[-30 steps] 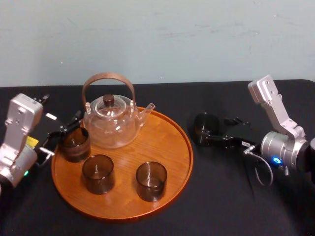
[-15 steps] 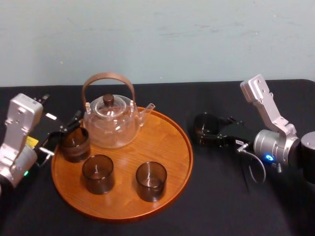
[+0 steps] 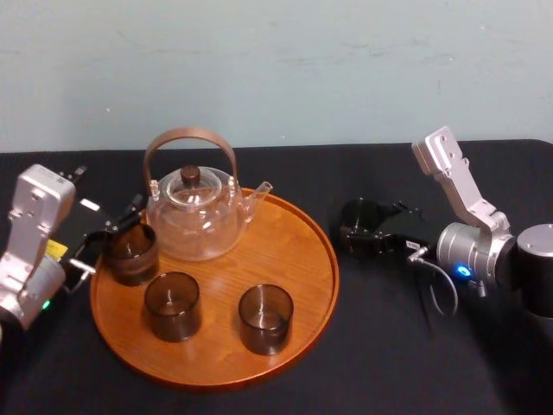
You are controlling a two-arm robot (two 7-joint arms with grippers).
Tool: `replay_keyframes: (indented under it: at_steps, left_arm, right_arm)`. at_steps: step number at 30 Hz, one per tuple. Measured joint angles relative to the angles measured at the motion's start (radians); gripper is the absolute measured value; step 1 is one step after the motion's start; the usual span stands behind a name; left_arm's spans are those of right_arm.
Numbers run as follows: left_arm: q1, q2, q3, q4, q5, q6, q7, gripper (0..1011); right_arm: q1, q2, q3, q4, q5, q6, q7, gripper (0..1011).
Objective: Pick up the glass from the table and place it on the tray.
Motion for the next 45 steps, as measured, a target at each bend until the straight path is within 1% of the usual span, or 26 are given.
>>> replay_keyframes:
  at_steps: [18,30,34,36,45]
  left_arm:
    - [0.0,0.0,0.0,0.0,0.0,0.0,0.0,1001]
    - [0.0,0.0,0.0,0.0,0.0,0.0,0.0,1001]
    - [0.0,0.0,0.0,0.0,0.0,0.0,0.0,1001]
    - [0.0,0.0,0.0,0.0,0.0,0.0,0.0,1001]
    - [0.0,0.0,0.0,0.0,0.0,0.0,0.0,1001]
  right_arm:
    - [0.011,-0.024,0.008,0.03,-0.034,0.004,0.002,1002]
    - [0.012,-0.023,0.008,0.029,-0.035,0.004,0.001,1003]
    - [0.011,-0.023,0.008,0.029,-0.034,0.004,0.001,926]
    - [0.011,-0.023,0.008,0.029,-0.034,0.004,0.001,903]
    - [0.011,-0.022,0.008,0.027,-0.033,0.005,0.001,903]
